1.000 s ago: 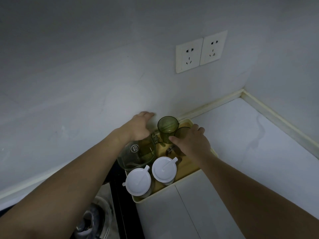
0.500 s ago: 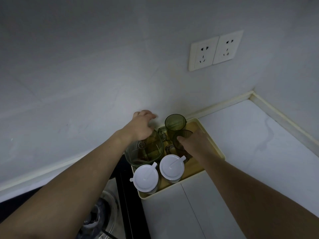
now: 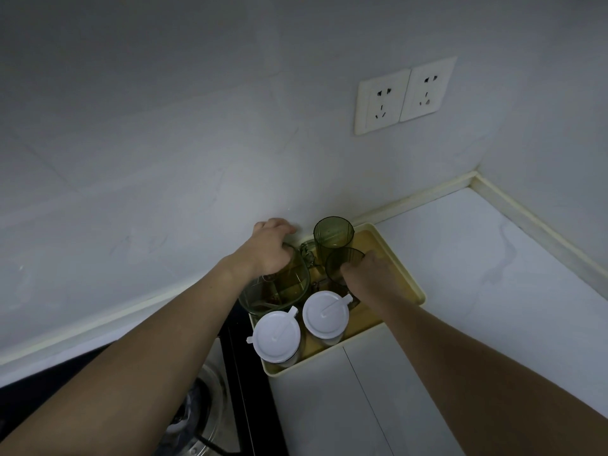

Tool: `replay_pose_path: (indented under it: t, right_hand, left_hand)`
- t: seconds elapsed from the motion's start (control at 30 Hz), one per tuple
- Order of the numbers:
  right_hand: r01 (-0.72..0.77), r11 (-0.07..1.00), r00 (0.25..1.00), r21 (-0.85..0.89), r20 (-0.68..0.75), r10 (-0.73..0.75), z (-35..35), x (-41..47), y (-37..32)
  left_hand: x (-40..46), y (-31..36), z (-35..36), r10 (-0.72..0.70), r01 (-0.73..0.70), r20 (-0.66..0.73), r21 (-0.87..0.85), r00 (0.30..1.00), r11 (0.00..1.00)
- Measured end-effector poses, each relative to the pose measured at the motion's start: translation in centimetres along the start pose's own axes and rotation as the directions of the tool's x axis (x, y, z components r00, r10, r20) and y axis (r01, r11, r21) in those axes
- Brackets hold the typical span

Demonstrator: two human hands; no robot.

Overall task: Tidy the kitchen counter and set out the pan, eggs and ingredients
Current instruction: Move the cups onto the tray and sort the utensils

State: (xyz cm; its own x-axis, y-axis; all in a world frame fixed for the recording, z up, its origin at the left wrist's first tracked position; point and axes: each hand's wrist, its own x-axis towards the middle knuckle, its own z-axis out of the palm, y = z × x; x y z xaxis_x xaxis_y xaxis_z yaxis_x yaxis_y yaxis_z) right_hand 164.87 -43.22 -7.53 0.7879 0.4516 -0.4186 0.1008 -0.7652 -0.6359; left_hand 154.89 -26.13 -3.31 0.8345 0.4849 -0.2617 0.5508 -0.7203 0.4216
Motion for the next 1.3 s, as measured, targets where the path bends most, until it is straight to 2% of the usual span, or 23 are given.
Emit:
replay_pose_path:
  t: [0.2, 0.33, 0.47, 0.67, 0.83, 1.03, 1.3]
  right_hand:
    - [0.005, 0.999, 1.0, -0.036, -0.022, -0.005, -1.0, -0.8, 0.2]
    - [0.05, 0.988, 0.993, -0.149, -0.098, -0.065, -2.2, -2.5, 0.1]
    - [0.136, 0.967, 0.971, -0.215, -0.166, -0.174, -3.2, -4.8, -0.3]
    - [0.273, 0.925, 0.927, -0.265, -0.185, -0.327, -3.3, -9.7, -1.4]
    - [0.411, 0.843, 0.849, -0.348, -0.192, -0.493, -1.9, -14.3, -2.4]
    - [0.533, 0.747, 0.776, -0.398, -0.121, -0.619, 0.7, -19.5, -3.9]
    - [0.698, 0.61, 0.669, -0.376, 0.038, -0.742, 5.0, -26.1, -6.2]
  left_hand:
    - [-1.1, 0.3, -0.2, -0.014, 0.014, -0.009, -0.005, 1.0, 1.0]
    - [-2.7, 0.8, -0.4, -0.018, 0.018, -0.04, 0.009, 0.999, 1.0]
    - [-5.2, 1.3, -0.8, -0.003, 0.003, -0.101, -0.003, 0.995, 1.0]
    - [-10.4, 1.3, -1.9, 0.093, -0.082, -0.224, 0.058, 0.97, 0.995]
    - [-15.3, 0.2, -2.8, 0.129, -0.104, -0.32, 0.093, 0.939, 0.99]
    - [-21.6, -3.0, -3.0, 0.113, -0.084, -0.351, 0.098, 0.93, 0.992]
    - [-32.6, -7.0, -3.9, -0.048, 0.093, -0.434, 0.082, 0.899, 0.992]
